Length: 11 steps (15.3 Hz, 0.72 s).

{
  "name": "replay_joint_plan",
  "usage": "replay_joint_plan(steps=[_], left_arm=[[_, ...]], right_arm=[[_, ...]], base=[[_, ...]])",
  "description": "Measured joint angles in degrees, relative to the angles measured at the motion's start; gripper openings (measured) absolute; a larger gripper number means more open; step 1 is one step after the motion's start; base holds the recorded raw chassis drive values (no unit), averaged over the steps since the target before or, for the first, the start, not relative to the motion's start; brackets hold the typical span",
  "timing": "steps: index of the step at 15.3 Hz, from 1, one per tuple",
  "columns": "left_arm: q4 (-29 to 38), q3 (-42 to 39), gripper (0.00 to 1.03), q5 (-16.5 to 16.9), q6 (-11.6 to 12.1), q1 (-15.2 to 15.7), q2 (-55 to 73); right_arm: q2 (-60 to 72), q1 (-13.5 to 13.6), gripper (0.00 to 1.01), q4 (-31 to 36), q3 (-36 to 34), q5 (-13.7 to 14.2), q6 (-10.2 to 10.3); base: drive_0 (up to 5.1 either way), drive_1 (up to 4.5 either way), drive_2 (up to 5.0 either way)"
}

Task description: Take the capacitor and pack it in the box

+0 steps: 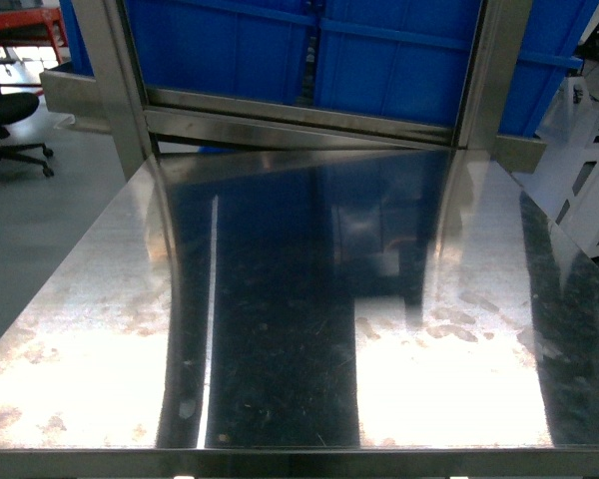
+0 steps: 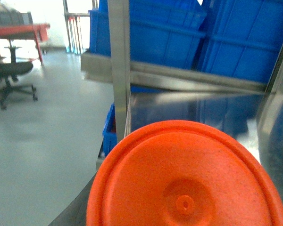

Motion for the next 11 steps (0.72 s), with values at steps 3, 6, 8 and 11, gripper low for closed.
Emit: replay_joint_plan(steps=[3,6,8,11], left_arm=[[-0.3,0.0,0.44,0.0,0.0,0.0,0.0],[-0.6,0.0,0.44,0.0,0.0,0.0,0.0],[-0.6,0.0,0.44,0.0,0.0,0.0,0.0],[-0.6,0.0,0.44,0.0,0.0,0.0,0.0]], right_arm=[[0.0,0.0,0.98,-0.1,0.0,0.0,0.0],[0.0,0.0,0.98,0.0,0.0,0.0,0.0],[0.0,0.0,0.98,0.0,0.0,0.0,0.0],[0.0,0.0,0.98,0.0,0.0,0.0,0.0]], base=[[0.0,0.00,0.0],[0.0,0.00,0.0],[0.0,0.00,0.0],[0.0,0.00,0.0]])
